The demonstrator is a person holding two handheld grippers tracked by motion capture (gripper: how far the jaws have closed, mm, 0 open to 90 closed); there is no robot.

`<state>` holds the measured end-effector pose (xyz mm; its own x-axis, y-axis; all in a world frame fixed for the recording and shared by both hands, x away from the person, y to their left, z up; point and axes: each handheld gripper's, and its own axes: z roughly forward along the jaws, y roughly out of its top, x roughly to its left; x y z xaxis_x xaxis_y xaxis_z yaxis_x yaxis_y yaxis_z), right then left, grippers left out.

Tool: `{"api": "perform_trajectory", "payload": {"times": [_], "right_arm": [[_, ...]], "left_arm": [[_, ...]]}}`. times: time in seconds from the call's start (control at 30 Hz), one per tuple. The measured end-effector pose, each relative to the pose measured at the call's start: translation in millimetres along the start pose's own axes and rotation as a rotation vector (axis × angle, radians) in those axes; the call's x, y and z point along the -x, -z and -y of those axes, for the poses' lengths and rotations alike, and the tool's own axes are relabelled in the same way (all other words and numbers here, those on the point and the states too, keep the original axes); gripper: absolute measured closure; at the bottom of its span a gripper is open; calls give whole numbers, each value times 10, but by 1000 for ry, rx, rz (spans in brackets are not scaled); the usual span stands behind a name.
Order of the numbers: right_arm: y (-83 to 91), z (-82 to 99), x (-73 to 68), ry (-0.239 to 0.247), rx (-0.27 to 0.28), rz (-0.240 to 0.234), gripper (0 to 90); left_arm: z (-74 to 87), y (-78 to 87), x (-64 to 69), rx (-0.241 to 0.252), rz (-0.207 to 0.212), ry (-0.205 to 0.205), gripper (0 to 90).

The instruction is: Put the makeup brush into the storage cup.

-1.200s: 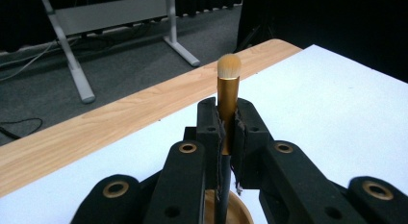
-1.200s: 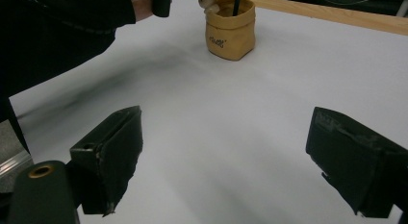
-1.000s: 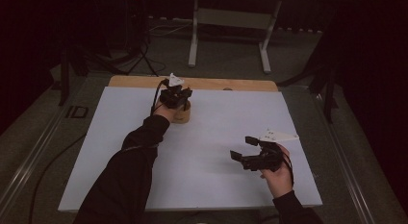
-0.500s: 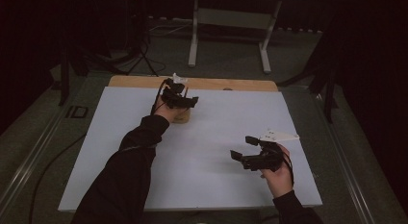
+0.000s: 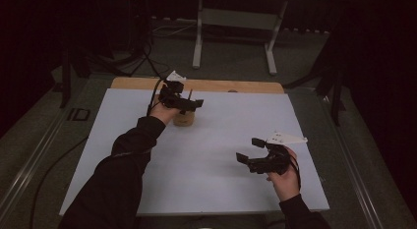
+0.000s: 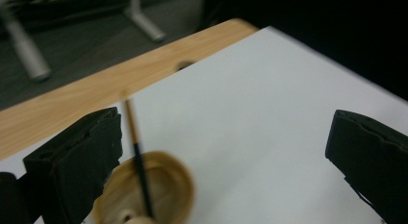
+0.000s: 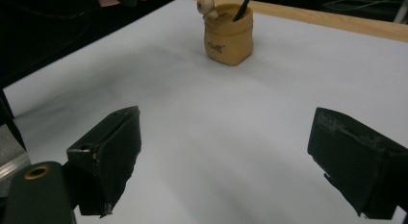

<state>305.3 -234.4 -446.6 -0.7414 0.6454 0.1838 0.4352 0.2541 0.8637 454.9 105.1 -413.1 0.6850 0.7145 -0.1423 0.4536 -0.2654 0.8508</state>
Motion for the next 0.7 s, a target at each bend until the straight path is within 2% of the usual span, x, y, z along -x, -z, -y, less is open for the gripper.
{"api": "perform_trajectory", "payload": {"times": [0.13,0.27,0.33,0.43,0.53,0.67,0.7], "right_arm": [[6,11,28,22,20,-24,118],[-5,20,26,54,37,-41,118],[-10,16,32,54,39,-56,118],[-2,17,54,58,48,-58,118],[4,28,69,49,51,-58,127],[-2,35,58,50,47,-64,133],[-2,36,59,43,49,-76,134]], "left_arm": [[5,98,85,11,74,-71,2],[7,202,202,8,163,-104,2],[13,269,249,23,202,-113,2],[28,379,321,42,232,-130,2],[66,474,393,41,247,-165,2],[123,558,458,41,271,-181,2],[163,606,499,31,279,-199,2]]}}
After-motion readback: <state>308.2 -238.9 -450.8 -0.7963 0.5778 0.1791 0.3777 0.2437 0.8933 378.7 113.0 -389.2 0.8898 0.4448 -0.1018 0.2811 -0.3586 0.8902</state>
